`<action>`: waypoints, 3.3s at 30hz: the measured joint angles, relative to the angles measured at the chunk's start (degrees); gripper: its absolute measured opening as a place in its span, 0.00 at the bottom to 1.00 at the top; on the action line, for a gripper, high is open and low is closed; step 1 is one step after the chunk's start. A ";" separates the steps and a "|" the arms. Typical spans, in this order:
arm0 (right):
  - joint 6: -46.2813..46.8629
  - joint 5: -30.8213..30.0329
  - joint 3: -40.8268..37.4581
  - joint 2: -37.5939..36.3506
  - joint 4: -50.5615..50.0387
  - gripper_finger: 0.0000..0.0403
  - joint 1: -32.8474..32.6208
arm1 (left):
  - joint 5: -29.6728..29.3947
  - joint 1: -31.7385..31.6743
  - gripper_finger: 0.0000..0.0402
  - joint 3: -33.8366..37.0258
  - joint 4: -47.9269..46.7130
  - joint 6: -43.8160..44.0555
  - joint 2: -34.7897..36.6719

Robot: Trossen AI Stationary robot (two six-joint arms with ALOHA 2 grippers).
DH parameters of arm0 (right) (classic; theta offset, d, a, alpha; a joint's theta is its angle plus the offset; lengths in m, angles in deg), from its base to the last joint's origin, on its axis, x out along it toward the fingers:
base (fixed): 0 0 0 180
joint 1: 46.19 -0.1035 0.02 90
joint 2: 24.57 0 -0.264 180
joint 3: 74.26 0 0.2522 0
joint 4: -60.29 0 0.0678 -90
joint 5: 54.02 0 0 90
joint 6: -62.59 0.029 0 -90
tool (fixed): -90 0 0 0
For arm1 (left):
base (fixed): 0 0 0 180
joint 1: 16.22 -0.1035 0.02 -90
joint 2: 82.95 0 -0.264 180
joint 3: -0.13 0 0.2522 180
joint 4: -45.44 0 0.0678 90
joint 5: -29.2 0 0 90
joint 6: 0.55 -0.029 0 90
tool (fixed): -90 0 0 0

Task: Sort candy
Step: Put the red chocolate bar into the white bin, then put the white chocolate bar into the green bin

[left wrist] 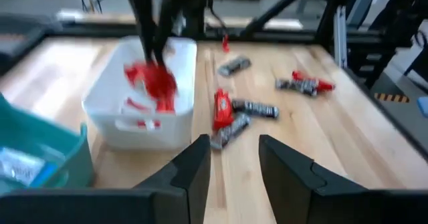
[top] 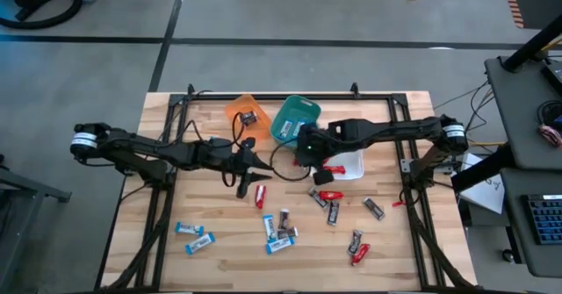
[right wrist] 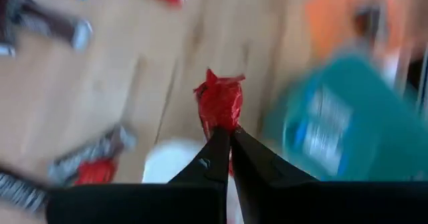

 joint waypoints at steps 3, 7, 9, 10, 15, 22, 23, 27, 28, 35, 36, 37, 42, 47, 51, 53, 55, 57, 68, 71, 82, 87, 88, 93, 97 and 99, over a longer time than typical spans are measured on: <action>9.95 -2.99 -0.08 -0.14 -8.17 0.02 1.25 | -0.06 -0.06 0.28 0.00 -3.09 1.17 0.00; 18.83 -4.61 -1.84 -0.03 -12.14 0.02 2.50 | -0.98 -0.08 0.28 0.00 -8.25 3.11 0.00; 22.41 -4.55 -3.09 0.16 -12.10 0.02 2.98 | -3.62 -0.06 0.28 -0.02 -11.74 4.96 0.00; 24.44 -4.42 -3.76 0.25 -12.10 0.02 3.23 | -5.47 -0.08 0.28 -0.02 -13.88 6.06 0.00; 31.21 -4.56 -7.05 0.27 -13.68 0.02 3.66 | -13.44 -0.10 0.28 -0.02 -25.76 12.86 0.00; 32.63 -4.41 -9.25 0.27 -13.94 0.02 3.56 | -14.63 -0.06 0.28 0.00 -36.41 18.49 0.00; 32.74 -4.43 -9.25 0.27 -13.88 0.02 3.56 | -15.75 -0.08 0.28 0.00 -37.85 19.64 0.00; 32.71 -4.41 -8.62 0.25 -13.89 0.02 3.56 | -20.65 -0.23 0.28 0.00 -43.67 24.98 -0.02; 32.65 -4.41 -8.41 0.22 -13.93 0.02 3.56 | -21.03 -0.43 0.28 0.00 -44.93 26.18 -0.02; 31.89 -4.44 -7.03 0.22 -13.67 0.02 3.56 | -21.05 -5.77 0.28 0.00 -53.24 33.88 -0.03; 31.84 -4.44 -6.88 0.22 -13.62 0.02 3.56 | -21.05 -6.85 0.28 0.00 -53.89 33.87 -0.04; 31.81 -4.44 -6.81 0.22 -13.37 0.02 3.56 | -21.05 -7.97 0.28 0.00 -54.24 33.68 -0.04; 31.59 -4.44 -6.78 0.20 -13.13 0.02 3.56 | -21.14 -13.84 0.25 0.00 -54.16 31.33 -0.04; 31.50 -4.44 -6.78 0.20 -13.13 0.02 3.54 | -23.94 -18.98 0.25 0.00 -54.98 32.51 -0.06; 31.41 -4.44 -6.78 0.20 -13.05 0.02 3.54 | -25.73 -21.77 0.26 0.02 -55.16 32.57 -0.07; 31.42 -4.46 -6.78 0.20 -12.90 0.02 3.54 | -26.58 -22.62 0.28 0.02 -55.14 32.97 -0.07; 31.43 -4.45 -6.78 0.20 -12.88 0.02 3.54 | -27.17 -22.84 0.31 0.02 -55.49 34.13 -0.07; 31.43 -4.46 -6.78 0.20 -12.70 0.02 3.54 | -27.23 -22.79 0.34 0.18 -56.06 35.10 -0.07; 30.06 -4.46 -6.78 0.20 -11.39 0.02 3.54 | -28.62 -22.79 0.44 2.93 -56.56 38.91 -0.66; 30.00 -4.46 -6.78 0.20 -11.35 0.02 3.54 | -28.33 -22.79 0.44 3.88 -55.43 38.91 -0.86; 29.53 -4.46 -6.80 0.20 -11.12 0.02 3.54 | -28.18 -22.79 0.44 5.30 -50.95 38.54 -5.03; 29.55 -4.45 -6.80 0.20 -11.06 0.02 3.54 | -28.53 -22.73 0.43 5.02 -50.74 38.27 -7.77; 29.53 -4.44 -6.80 0.20 -11.05 0.02 3.54 | -28.56 -22.73 0.42 4.96 -50.72 38.28 -8.17; 29.53 -4.44 -6.80 0.20 -11.03 0.02 3.54 | -28.16 -22.69 0.32 4.98 -50.21 38.28 -8.66; 29.54 -4.44 -6.80 0.20 -10.99 0.02 3.54 | -27.52 -22.71 0.17 5.12 -49.81 38.27 -8.20; 29.57 -4.44 -6.80 0.20 -10.97 0.02 3.54 | -27.63 -22.71 0.11 5.18 -49.79 38.28 -8.06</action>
